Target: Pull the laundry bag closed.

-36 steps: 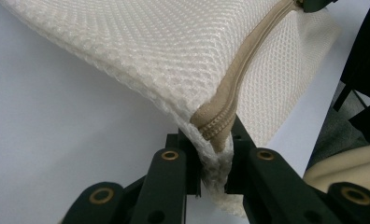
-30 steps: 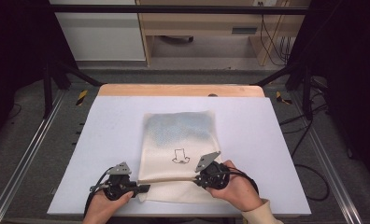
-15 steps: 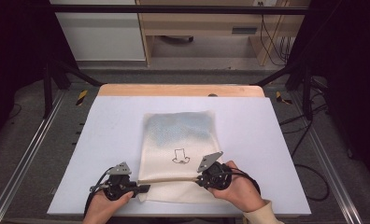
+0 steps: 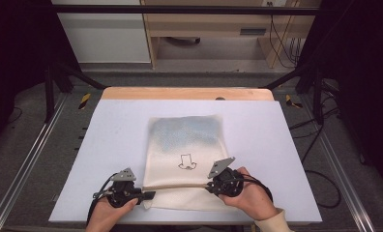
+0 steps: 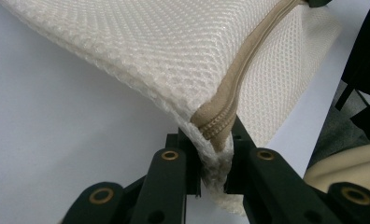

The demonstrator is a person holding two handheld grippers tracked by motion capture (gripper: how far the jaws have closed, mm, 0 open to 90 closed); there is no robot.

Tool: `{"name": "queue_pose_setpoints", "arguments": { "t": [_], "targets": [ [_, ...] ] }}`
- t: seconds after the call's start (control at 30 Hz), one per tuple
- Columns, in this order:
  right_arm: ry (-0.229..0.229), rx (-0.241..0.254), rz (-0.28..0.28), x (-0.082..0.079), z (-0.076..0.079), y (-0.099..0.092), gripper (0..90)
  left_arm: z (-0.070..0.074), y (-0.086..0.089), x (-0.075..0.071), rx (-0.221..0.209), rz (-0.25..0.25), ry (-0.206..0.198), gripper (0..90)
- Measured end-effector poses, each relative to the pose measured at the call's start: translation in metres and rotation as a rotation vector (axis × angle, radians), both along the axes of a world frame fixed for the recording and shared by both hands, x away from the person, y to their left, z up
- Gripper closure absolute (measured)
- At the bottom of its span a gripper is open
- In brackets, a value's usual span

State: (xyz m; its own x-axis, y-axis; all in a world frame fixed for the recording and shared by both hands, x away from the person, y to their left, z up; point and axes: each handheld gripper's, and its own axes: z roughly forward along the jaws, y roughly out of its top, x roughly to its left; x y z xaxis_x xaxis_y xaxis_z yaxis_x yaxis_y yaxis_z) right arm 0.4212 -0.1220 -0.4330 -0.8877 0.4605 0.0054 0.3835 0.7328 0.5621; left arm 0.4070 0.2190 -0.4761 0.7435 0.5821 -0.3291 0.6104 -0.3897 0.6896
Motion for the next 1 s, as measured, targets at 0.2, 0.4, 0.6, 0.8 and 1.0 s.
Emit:
{"name": "queue_pose_setpoints", "arguments": {
  "t": [0.2, 0.4, 0.6, 0.8, 1.0],
  "targets": [
    [-0.002, 0.005, -0.02, -0.001, 0.0, -0.007, 81.9, 0.0, 0.0, 0.0, 0.0, 0.003, -0.002, 81.1],
    [-0.005, 0.008, -0.044, -0.003, -0.001, -0.014, 81.9, 0.0, 0.001, 0.0, -0.002, 0.007, -0.003, 81.1],
    [-0.002, 0.019, -0.063, -0.007, -0.002, -0.021, 81.9, 0.0, 0.001, 0.0, -0.002, 0.008, -0.005, 81.1],
    [-0.003, 0.018, -0.066, -0.008, -0.002, -0.023, 81.9, 0.0, 0.001, 0.0, -0.001, 0.007, -0.005, 81.1],
    [-0.006, 0.024, -0.071, -0.008, -0.004, -0.025, 81.9, 0.001, 0.001, 0.0, 0.001, 0.007, -0.007, 81.1]
  ]
}}
